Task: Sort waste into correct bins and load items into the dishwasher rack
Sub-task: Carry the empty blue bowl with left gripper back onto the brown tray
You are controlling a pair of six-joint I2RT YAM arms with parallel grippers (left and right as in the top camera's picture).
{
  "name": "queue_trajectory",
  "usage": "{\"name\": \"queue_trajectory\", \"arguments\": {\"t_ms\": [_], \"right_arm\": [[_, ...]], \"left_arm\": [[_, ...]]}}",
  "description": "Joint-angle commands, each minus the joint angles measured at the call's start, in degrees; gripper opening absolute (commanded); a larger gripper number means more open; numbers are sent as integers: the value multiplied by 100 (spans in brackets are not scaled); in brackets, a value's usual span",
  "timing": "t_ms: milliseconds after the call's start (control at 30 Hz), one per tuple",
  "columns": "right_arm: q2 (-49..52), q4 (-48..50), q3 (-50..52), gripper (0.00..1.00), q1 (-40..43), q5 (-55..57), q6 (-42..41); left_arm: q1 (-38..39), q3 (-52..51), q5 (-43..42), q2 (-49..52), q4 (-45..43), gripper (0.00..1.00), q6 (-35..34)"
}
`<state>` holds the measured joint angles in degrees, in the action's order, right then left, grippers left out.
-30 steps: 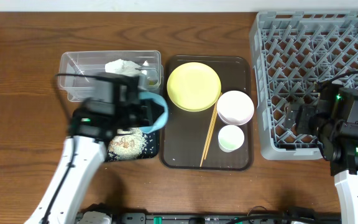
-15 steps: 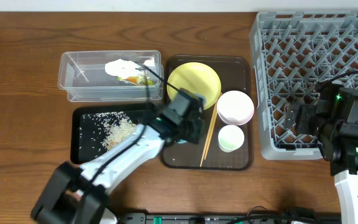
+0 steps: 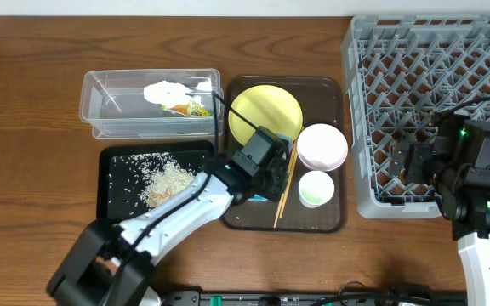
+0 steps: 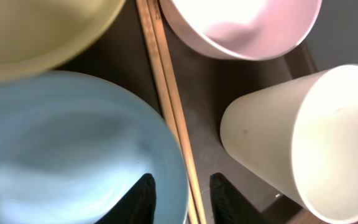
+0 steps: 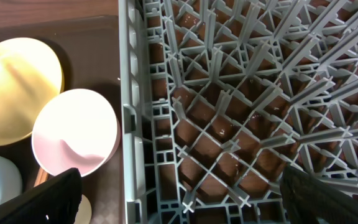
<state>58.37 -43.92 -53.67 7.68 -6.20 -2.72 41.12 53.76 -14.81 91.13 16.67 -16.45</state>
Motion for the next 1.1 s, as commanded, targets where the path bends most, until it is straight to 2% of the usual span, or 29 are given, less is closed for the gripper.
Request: {"name": "queue_trajectory", "arguments": {"t_ms": [0,200,600,667,767,933,1067], "right_arm": [[-35,-13,-125,99,-59,-24,63],[-35,-20,-125,99,-59,-24,63],[-35,-26,-125,99,-59,-24,63],[-35,-33,-125,99,-59,-26,63],[-35,-59,-125,99,-59,-26,61],[-35,-55,-125,99,-59,-26,61],[-35,96,-125,99,-59,-33,59]], "left_arm": [[-55,337,52,-498,11,37,37],[20,387,52,-752,-245,41,33],[678,385,52,358,-398,40,-13],[691,385,50,535,-413,32,-15],[686,385,52,640,-411,8,-13],[542,398,50,437,-361,6,-15],[151,398,-74,-118,-151,6,-354]]}}
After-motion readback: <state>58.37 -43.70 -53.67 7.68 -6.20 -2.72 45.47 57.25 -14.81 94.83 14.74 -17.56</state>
